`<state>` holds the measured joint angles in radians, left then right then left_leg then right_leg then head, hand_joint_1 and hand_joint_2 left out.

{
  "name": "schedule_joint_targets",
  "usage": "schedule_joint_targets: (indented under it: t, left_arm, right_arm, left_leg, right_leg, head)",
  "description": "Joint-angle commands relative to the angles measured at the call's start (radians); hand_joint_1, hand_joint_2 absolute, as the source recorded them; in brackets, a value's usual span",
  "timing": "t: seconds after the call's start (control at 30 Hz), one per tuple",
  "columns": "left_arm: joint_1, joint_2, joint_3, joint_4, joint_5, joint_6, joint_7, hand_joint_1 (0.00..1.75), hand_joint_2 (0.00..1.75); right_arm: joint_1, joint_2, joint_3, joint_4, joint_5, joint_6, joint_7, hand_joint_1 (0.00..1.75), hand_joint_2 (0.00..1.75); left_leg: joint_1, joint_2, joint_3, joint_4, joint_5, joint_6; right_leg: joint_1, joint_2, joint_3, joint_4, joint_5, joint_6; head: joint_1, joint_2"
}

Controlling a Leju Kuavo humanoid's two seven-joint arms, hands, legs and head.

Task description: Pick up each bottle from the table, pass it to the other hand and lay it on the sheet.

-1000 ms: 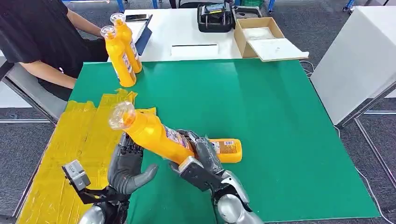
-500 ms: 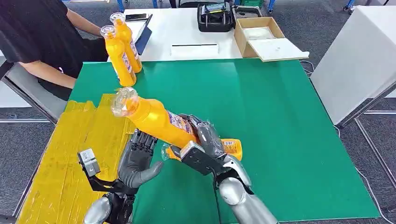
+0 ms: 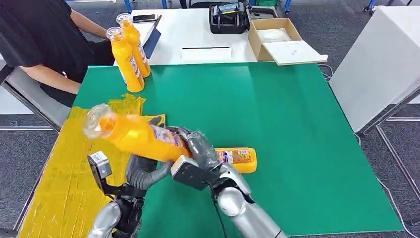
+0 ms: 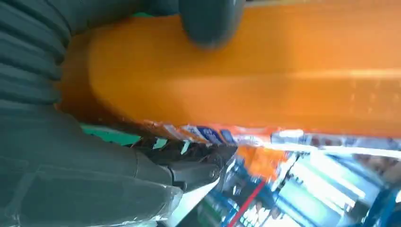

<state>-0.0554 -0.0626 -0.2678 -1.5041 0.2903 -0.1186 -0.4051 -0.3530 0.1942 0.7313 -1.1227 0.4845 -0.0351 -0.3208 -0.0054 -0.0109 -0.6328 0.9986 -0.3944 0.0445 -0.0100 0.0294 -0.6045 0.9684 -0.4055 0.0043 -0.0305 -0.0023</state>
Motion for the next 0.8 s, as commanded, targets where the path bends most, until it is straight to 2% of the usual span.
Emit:
schedule_joint_targets:
  t: [0.03, 0.1, 0.33, 0.37, 0.47, 0.53, 0.8]
  left_arm:
    - [-0.041, 0.005, 0.058, 0.087, -0.006, 0.030, -0.009, 0.00, 1.75]
    - [-0.041, 0.006, 0.079, 0.078, -0.005, 0.042, -0.012, 0.00, 1.75]
    - [-0.032, -0.017, 0.148, 0.011, -0.005, 0.053, -0.002, 0.00, 1.75]
    - [-0.032, -0.018, 0.151, 0.006, -0.005, 0.054, 0.001, 0.00, 1.75]
    - [-0.032, -0.018, 0.151, 0.006, -0.005, 0.054, 0.001, 0.00, 1.75]
    - [-0.032, -0.018, 0.151, 0.006, -0.005, 0.054, 0.001, 0.00, 1.75]
    - [-0.032, -0.018, 0.151, 0.006, -0.005, 0.054, 0.001, 0.00, 1.75]
  right_arm:
    - [-0.025, -0.006, 0.085, 0.083, -0.006, 0.009, -0.008, 1.75, 1.75]
    - [-0.009, -0.004, 0.094, 0.082, -0.007, 0.013, -0.008, 1.73, 1.75]
    - [0.038, -0.018, 0.104, 0.062, -0.007, 0.017, -0.002, 1.71, 1.75]
    - [0.044, -0.020, 0.105, 0.057, -0.006, 0.017, 0.002, 1.71, 1.75]
    - [0.044, -0.020, 0.105, 0.057, -0.006, 0.017, 0.002, 1.71, 1.75]
    - [0.044, -0.020, 0.105, 0.057, -0.006, 0.017, 0.002, 1.71, 1.75]
    - [0.044, -0.020, 0.105, 0.057, -0.006, 0.017, 0.002, 1.71, 1.75]
  left_leg:
    - [0.001, -0.001, 0.006, 0.000, -0.001, -0.004]
    - [0.000, 0.002, 0.003, 0.000, -0.001, -0.002]
    - [0.001, 0.000, 0.002, 0.000, 0.000, -0.002]
    - [0.002, 0.000, 0.006, 0.001, -0.003, -0.005]
    - [0.001, -0.001, 0.001, 0.000, 0.000, -0.002]
    - [0.001, -0.002, 0.005, 0.001, -0.002, -0.004]
    - [0.001, -0.002, 0.004, 0.000, -0.001, -0.003]
  right_leg:
    - [0.001, -0.005, 0.007, -0.001, -0.002, -0.001]
    - [0.001, -0.001, 0.003, -0.001, 0.000, 0.000]
    - [0.001, -0.002, 0.003, -0.001, -0.001, -0.001]
    - [0.002, -0.005, 0.007, -0.001, -0.003, -0.001]
    - [0.001, -0.003, 0.002, -0.001, -0.001, -0.001]
    - [0.002, -0.006, 0.006, 0.000, -0.003, -0.001]
    - [0.001, -0.005, 0.004, -0.001, -0.002, -0.001]
  head:
    - [0.000, 0.000]
    - [0.000, 0.000]
    - [0.000, 0.000]
    - [0.000, 0.000]
    - [0.000, 0.000]
    - [0.000, 0.000]
    - [0.000, 0.000]
